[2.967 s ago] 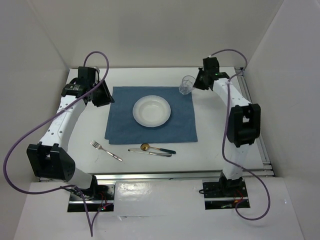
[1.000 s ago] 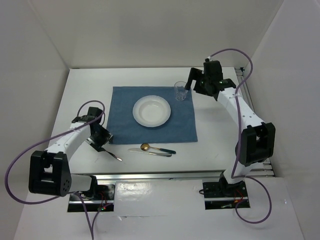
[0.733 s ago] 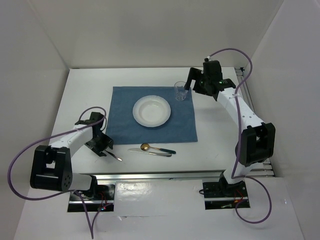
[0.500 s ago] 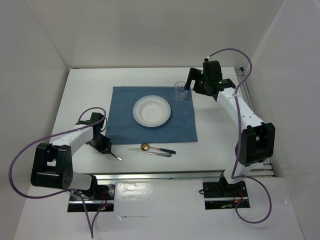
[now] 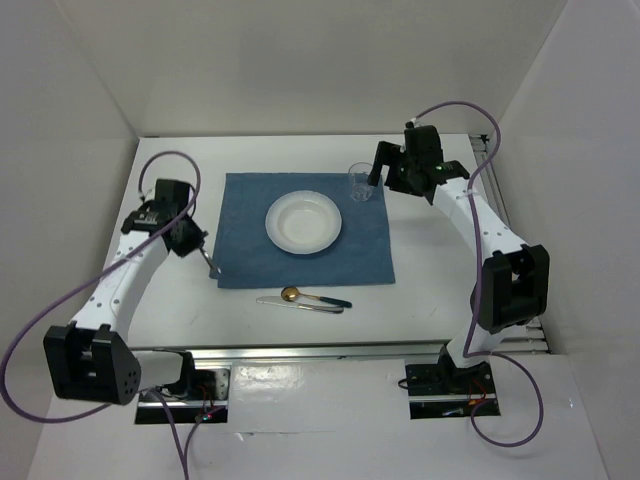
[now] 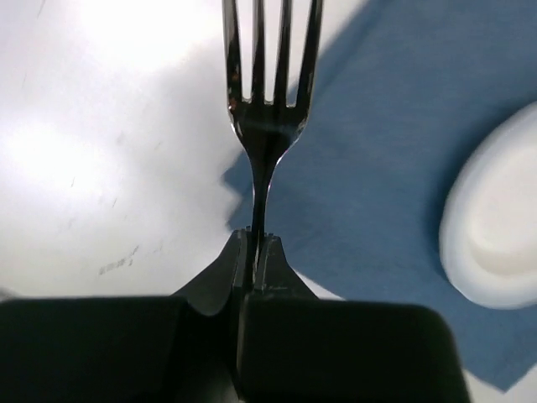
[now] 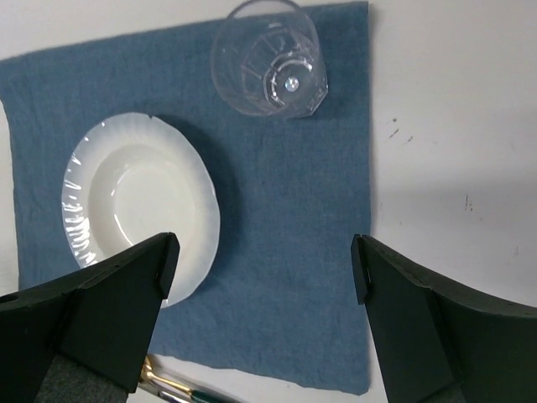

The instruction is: Set the dinner table for one person

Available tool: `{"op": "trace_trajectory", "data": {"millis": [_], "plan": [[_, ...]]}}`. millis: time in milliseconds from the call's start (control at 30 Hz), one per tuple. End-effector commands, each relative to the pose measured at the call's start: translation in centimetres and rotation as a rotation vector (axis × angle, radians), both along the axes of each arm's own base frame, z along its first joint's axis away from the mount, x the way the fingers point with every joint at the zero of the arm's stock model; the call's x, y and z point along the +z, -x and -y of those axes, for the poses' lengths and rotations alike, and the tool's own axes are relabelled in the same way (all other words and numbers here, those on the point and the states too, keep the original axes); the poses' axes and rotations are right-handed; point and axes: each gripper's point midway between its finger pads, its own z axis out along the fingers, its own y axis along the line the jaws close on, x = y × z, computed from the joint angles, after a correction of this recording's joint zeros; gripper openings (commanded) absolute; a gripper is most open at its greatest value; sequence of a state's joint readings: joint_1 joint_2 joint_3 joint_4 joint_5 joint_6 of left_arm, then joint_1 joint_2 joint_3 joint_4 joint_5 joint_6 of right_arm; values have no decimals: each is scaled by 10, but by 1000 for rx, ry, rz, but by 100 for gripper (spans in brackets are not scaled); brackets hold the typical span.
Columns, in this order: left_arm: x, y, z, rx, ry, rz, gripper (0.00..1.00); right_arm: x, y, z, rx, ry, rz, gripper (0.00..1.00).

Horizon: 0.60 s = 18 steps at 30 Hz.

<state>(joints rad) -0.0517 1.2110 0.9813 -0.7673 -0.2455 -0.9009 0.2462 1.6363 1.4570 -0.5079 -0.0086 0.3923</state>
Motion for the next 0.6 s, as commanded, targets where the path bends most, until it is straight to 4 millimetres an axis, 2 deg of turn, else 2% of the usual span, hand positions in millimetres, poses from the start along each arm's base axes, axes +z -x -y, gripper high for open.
{"op": "trace_trajectory", "data": {"millis": [0, 33, 67, 100, 167, 233, 267, 300, 333, 367, 400, 433, 500, 567], "plan": [[39, -53, 17, -317, -91, 79, 0, 10, 13, -13, 80, -1, 38, 96], [39, -60, 21, -371, -114, 47, 0, 9, 19, -12, 97, 6, 32, 96], [37, -79, 34, -426, -124, 19, 0, 12, 25, -15, 113, 11, 42, 95], [31, -81, 39, -442, -121, -22, 0, 2, 35, -17, 126, 17, 18, 95], [23, -100, 52, -510, -141, -53, 0, -10, 55, -16, 148, 35, -16, 95], [18, -110, 68, -593, -144, -69, 0, -19, 70, -15, 157, 43, -45, 95], [30, -121, 83, -673, -121, -49, 0, -29, 83, -14, 170, 38, -76, 95], [9, -124, 88, -688, -112, -128, 0, -34, 92, -18, 176, 19, -97, 95], [4, -125, 93, -688, -104, -154, 0, -35, 99, -17, 161, 3, -103, 95], [6, -135, 93, -695, -120, -142, 0, -50, 110, -17, 161, 4, -141, 95], [-9, -135, 92, -694, -142, -199, 0, -54, 114, -16, 147, -7, -155, 95], [-12, -140, 93, -695, -142, -203, 0, -59, 117, -17, 147, 7, -164, 96], [-22, -140, 94, -709, -161, -247, 0, -58, 124, -14, 114, -6, -176, 98], [-38, -135, 106, -771, -101, -268, 0, -55, 134, -16, 104, -37, -183, 98]]}}
